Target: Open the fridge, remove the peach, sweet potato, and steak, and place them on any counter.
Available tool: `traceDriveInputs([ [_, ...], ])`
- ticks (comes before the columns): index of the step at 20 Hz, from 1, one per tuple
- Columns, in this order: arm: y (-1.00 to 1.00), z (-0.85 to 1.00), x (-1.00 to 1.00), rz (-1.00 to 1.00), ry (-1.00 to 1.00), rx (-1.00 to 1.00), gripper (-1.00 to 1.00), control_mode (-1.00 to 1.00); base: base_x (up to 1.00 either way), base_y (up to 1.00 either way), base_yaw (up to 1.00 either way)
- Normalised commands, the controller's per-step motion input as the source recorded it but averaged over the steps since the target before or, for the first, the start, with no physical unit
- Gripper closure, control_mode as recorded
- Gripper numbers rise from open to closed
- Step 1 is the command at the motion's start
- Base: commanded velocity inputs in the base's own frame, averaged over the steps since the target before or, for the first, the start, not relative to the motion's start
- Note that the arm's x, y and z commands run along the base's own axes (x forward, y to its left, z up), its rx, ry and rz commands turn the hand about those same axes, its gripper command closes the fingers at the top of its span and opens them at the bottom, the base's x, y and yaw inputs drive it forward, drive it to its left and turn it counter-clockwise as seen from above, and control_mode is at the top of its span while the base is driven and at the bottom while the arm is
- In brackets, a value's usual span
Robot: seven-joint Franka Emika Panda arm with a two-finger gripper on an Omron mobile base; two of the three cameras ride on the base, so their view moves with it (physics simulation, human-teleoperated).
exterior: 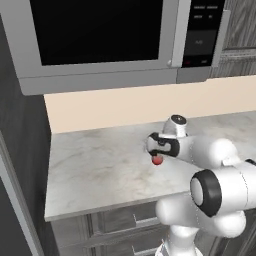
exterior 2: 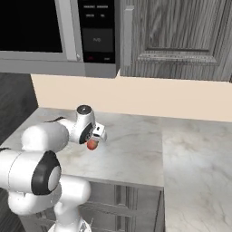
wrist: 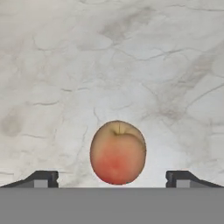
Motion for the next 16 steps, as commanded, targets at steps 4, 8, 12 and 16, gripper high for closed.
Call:
traceDriveInputs([
  [4, 0.0, 1.0, -0.65, 0.0, -0.01, 0.01, -1.0, -1.0, 0.0, 0.0, 0.0],
  [8, 0.0, 1.0, -0.81, 0.0, 0.0, 0.0, -1.0, -1.0, 0.0, 0.0, 0.0],
  [12, 0.0, 1.0, -0.93, 0.0, 0.0, 0.0, -1.0, -1.0, 0.0, 0.0, 0.0],
  [16, 0.04, 1.0, -0.94, 0.0, -0.02, 0.01, -1.0, -1.0, 0.0, 0.0, 0.0],
])
